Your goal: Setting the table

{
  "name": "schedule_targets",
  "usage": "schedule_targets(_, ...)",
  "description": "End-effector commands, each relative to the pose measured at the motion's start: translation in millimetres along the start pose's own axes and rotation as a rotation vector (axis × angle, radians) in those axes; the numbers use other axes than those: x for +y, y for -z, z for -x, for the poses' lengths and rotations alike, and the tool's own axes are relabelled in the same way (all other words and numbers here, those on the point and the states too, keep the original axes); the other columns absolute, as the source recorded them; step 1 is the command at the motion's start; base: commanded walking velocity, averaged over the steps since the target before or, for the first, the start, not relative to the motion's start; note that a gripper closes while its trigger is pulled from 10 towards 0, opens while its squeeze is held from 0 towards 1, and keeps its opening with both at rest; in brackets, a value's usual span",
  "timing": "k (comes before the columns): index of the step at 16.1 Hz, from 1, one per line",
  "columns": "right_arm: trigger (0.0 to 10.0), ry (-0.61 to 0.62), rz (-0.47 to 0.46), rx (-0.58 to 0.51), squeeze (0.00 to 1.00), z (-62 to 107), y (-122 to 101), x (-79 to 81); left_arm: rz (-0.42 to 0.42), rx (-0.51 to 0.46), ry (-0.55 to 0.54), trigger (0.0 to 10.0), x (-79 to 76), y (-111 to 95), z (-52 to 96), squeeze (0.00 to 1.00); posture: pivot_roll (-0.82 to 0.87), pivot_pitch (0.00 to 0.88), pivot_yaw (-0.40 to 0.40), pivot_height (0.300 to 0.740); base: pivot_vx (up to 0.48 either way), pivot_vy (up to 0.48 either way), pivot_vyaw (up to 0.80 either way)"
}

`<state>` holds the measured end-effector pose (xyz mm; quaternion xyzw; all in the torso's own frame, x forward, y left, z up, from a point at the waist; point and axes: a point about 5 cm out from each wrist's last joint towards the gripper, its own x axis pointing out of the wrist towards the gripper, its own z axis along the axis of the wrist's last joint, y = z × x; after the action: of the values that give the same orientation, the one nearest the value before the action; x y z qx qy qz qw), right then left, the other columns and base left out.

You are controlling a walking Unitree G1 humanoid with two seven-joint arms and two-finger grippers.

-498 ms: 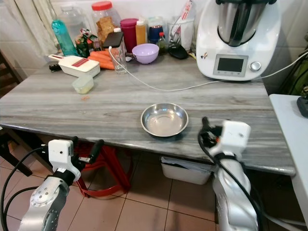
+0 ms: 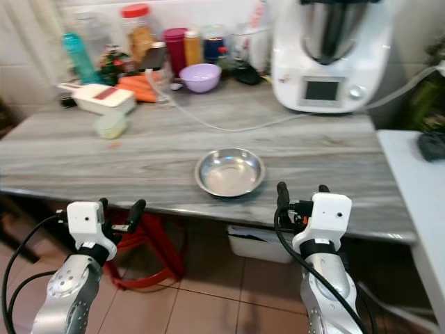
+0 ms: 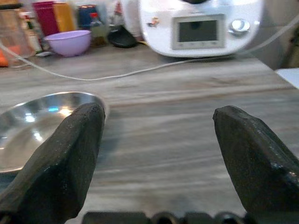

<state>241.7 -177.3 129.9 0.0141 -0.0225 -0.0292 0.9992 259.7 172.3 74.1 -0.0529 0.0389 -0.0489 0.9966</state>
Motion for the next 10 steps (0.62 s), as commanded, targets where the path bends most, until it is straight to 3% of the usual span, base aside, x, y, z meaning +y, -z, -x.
schedule_targets(1,10.0,-0.006,-0.015,-0.004,0.0,-0.2,-3.5,2.3,-0.011,0.01,-0.005,10.0,1.5,-0.5,-2.3,0.0,-0.08,0.0,0.102,0.74,0.0,0.0,-0.8)
schedule_targets(3,10.0,0.007,-0.038,0.01,0.0,0.8,-1.1,1.4,-0.011,0.013,-0.007,10.0,1.2,-0.2,-2.1,0.0,-0.07,0.0,0.1,0.74,0.0,0.0,0.0)
schedule_targets(10,10.0,0.032,-0.059,0.013,0.0,-1.5,-1.4,1.4,-0.019,0.017,-0.005,10.0,2.6,-2.7,-5.0,0.0,-0.07,0.0,0.105,0.74,-0.295,0.0,0.0)
